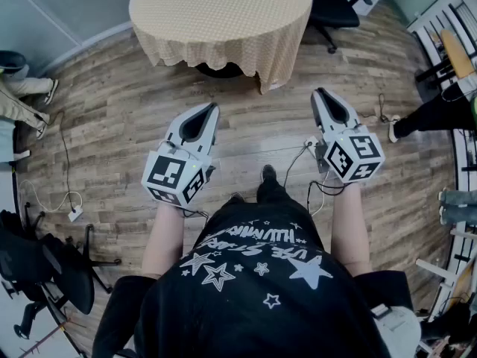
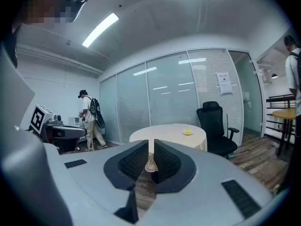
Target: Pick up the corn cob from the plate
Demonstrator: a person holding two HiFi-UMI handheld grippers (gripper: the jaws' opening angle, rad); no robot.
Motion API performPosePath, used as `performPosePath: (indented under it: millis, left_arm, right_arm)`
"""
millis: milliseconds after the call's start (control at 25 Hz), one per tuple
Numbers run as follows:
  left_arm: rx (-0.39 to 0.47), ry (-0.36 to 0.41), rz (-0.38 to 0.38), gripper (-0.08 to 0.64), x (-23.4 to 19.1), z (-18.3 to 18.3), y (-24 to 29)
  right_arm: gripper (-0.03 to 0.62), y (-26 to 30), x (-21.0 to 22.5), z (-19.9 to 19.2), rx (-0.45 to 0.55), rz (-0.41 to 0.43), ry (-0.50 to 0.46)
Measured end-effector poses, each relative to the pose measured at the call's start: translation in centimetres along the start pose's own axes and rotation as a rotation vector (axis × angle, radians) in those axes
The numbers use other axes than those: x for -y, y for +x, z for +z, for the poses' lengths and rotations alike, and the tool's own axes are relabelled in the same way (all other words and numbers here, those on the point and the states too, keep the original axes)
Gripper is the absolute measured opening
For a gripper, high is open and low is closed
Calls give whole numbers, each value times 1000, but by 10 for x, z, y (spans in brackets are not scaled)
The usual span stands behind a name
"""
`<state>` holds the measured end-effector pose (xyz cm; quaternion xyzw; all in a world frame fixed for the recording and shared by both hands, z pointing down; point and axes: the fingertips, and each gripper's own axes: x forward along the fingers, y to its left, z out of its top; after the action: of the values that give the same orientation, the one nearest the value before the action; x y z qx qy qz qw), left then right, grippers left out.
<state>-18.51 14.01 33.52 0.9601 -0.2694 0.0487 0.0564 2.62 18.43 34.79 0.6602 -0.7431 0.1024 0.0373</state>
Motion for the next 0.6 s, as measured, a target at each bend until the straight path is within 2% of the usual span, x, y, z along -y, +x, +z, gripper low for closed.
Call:
performPosePath:
  millis: [600]
  left_arm:
    - [-16, 1, -10, 6, 12, -11, -19]
  right_arm:
    - [35, -7, -25, -5, 7, 35, -39]
